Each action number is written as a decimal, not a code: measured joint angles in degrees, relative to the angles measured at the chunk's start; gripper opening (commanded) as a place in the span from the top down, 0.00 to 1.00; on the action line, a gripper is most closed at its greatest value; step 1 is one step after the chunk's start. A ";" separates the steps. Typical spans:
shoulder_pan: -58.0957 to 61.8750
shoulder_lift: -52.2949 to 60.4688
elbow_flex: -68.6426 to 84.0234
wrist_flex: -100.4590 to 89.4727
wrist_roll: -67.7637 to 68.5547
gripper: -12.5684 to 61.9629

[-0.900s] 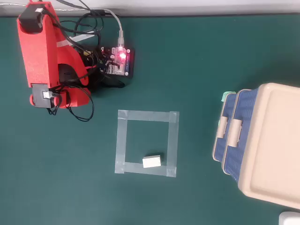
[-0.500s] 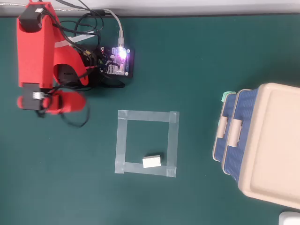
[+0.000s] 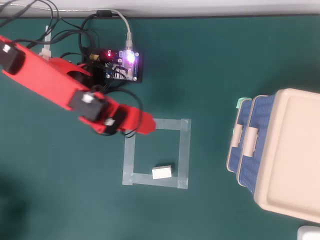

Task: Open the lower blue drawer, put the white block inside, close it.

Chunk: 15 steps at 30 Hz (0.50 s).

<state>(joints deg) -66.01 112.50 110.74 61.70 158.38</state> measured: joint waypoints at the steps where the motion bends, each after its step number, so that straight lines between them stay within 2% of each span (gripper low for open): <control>1: -1.14 0.18 3.52 -6.06 1.14 0.38; 7: -8.00 -0.18 27.51 -53.61 1.93 0.38; 8: -8.35 -2.11 31.29 -66.09 2.02 0.38; 11: -9.23 -10.81 31.73 -88.68 2.20 0.38; 12: -10.72 -17.93 31.64 -97.82 2.29 0.38; 15: -12.57 -31.11 27.07 -107.67 2.90 0.38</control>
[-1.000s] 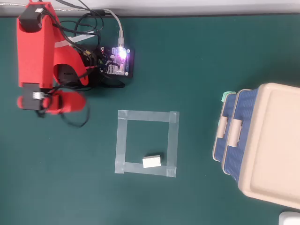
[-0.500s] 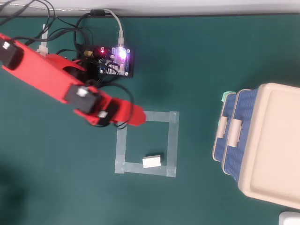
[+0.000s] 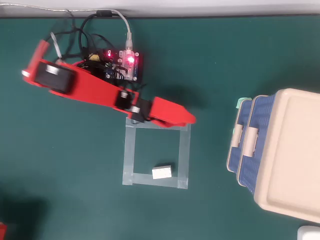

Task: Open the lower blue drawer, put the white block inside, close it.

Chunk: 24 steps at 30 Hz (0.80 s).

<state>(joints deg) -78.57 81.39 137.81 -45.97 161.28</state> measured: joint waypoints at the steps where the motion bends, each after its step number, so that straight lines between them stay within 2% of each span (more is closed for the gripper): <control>1: -0.18 -3.43 -3.87 -1.67 1.23 0.38; 9: -0.26 -18.54 -21.45 -2.90 16.44 0.39; 16: -1.93 -20.74 -35.95 4.66 17.05 0.44; 18: -2.11 -23.99 -43.24 7.56 17.05 0.44; 24: -2.11 -32.26 -51.06 10.72 17.31 0.45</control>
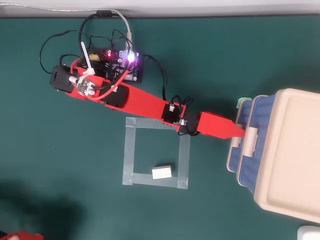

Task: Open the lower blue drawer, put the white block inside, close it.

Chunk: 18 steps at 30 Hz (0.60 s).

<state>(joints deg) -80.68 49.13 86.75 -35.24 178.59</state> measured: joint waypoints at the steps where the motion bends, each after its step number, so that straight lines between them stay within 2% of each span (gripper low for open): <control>1: -0.09 -0.97 -0.97 0.09 0.09 0.46; 3: -0.26 -2.29 -1.14 0.18 0.09 0.57; 7: -0.18 -1.85 -1.23 6.77 0.09 0.93; 12: -0.18 4.48 -9.76 39.99 3.96 0.94; 16: 0.62 8.00 -10.28 43.42 7.03 0.94; 18: 0.79 12.13 -5.80 43.59 7.56 0.94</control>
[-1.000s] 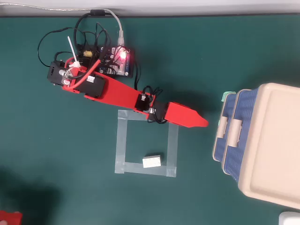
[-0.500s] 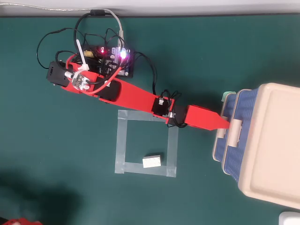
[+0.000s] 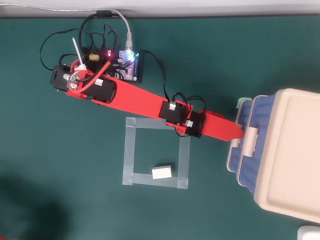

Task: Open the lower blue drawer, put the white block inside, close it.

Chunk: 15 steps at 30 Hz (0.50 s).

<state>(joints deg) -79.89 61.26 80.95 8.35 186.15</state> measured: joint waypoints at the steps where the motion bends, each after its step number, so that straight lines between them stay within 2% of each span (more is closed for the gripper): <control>1: -0.09 2.02 2.55 0.00 0.09 0.94; 6: 0.70 21.09 28.04 0.70 0.09 0.94; 8: 1.14 26.89 33.75 1.67 0.00 0.93; 9: 0.97 29.00 35.68 1.85 0.09 0.88; 12: 0.97 29.36 35.77 2.55 0.62 0.43; 13: 0.97 29.36 35.77 2.99 0.79 0.37; 15: 0.97 32.08 36.04 4.04 1.76 0.36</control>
<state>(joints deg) -78.93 93.34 116.98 12.39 187.91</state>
